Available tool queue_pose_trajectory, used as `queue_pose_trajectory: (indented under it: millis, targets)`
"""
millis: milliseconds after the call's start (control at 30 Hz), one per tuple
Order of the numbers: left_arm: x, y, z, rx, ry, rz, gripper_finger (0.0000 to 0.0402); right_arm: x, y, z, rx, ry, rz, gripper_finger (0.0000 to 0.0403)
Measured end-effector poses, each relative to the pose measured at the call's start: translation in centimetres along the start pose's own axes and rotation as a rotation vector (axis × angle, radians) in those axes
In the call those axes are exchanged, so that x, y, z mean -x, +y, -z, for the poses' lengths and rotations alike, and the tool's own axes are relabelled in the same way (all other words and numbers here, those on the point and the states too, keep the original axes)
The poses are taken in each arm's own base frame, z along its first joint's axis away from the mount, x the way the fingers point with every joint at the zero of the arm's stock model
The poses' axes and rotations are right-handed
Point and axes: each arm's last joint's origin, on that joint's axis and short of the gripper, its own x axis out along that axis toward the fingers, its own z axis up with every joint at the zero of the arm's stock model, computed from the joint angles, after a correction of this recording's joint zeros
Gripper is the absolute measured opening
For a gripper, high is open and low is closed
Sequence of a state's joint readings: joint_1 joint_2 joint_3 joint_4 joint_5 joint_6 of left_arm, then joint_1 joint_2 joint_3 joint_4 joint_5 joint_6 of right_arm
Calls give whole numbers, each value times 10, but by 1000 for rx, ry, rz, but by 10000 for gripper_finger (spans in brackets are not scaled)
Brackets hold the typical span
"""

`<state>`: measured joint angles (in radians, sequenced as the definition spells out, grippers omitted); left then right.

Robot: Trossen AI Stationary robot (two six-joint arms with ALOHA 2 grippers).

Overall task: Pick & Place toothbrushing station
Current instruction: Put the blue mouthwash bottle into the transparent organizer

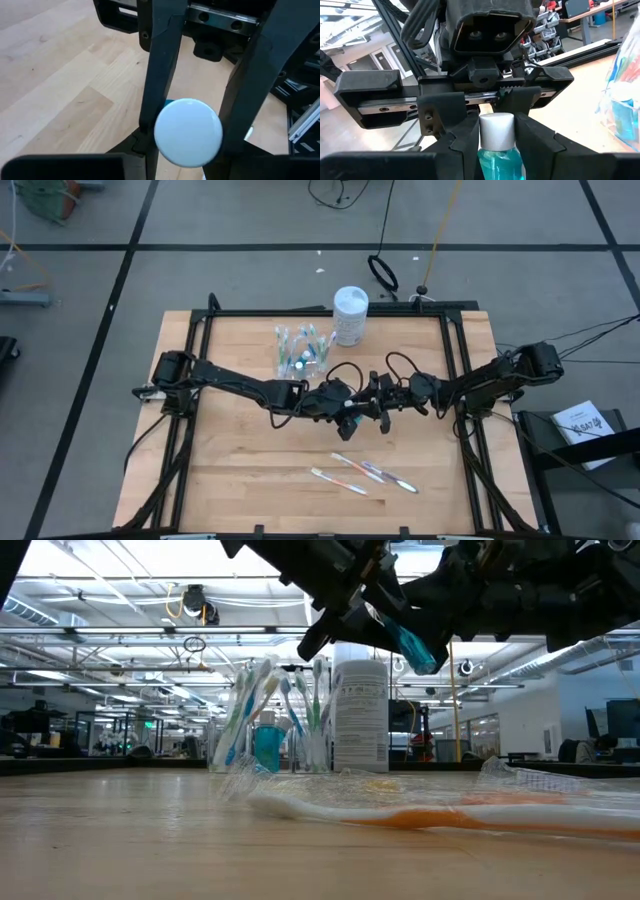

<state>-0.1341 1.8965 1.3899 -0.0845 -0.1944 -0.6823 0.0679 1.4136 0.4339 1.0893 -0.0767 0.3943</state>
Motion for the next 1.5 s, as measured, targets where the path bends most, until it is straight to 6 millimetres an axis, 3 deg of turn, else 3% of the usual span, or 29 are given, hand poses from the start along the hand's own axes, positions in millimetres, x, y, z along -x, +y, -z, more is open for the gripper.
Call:
queue_pose_trajectory:
  millis: [667,1000,1133,1333,1500]
  targets:
    - [1,7,8,-11,97,-54,117,2,-13,6,53,107,29,121]
    - [2,35,10,7,235,-209,117,7,-29,19,26,266,135,121]
    - [12,51,-5,26,229,-284,118,8,-31,22,18,305,153,121]
    - [58,64,-37,25,82,-473,118,8,-31,22,17,307,154,121]
    - [78,74,-45,2,49,-607,118,8,-31,23,17,309,155,121]
